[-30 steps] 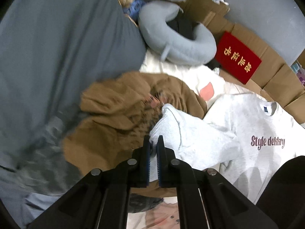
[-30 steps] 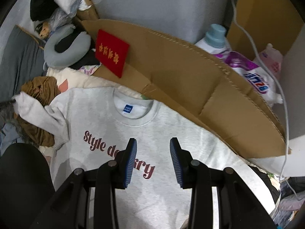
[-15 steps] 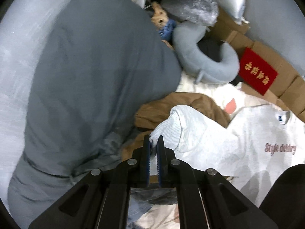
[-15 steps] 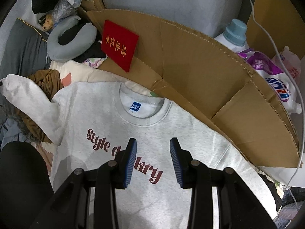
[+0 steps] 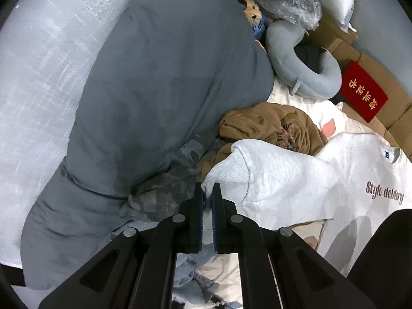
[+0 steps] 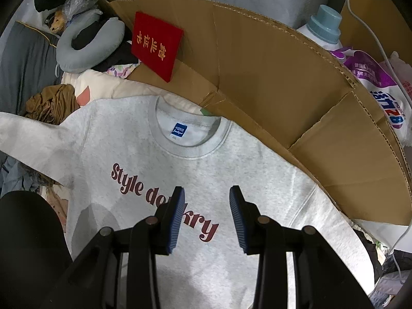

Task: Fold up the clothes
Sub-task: 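Pull the held sleeve outward from the body with the left gripper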

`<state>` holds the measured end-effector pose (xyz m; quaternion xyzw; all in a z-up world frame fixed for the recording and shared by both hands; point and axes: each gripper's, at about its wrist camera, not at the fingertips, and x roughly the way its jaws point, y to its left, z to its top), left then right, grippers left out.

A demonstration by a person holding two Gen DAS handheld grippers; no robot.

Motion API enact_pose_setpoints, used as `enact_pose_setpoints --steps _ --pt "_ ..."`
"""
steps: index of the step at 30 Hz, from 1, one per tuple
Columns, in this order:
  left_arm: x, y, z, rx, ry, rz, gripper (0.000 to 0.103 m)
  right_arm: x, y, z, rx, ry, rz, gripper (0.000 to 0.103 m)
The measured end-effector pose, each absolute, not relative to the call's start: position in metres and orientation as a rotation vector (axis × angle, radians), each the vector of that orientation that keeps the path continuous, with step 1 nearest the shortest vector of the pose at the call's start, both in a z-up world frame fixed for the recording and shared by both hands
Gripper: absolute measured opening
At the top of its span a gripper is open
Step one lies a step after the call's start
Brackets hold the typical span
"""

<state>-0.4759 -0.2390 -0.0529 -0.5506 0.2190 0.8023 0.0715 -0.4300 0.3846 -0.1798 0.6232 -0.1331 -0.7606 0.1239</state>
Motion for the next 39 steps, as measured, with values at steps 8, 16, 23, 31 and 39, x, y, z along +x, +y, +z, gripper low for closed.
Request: enact_pose_setpoints --steps 8,16,23,31,39 --pt "-0.453 -0.191 -0.011 -1.502 0.686 2.373 0.005 -0.434 0.375 -0.185 1.819 -0.369 -2.187 0.034" --pt "-0.422 -0.146 0.033 -1.384 0.724 2.314 0.005 -0.440 0.364 -0.182 1.782 -0.347 -2.170 0.034" --pt "-0.423 -0.173 0.030 -1.455 0.744 2.336 0.005 -0.440 0.361 -0.187 1.799 -0.320 -2.139 0.034" --pt "-0.466 -0.253 -0.043 -1.686 0.720 2.382 0.005 -0.440 0.359 -0.198 1.839 -0.312 -2.101 0.034" --pt "-0.511 -0.302 -0.135 -1.889 0.794 2.342 0.005 -0.441 0.356 -0.218 1.910 -0.344 -2.028 0.034"
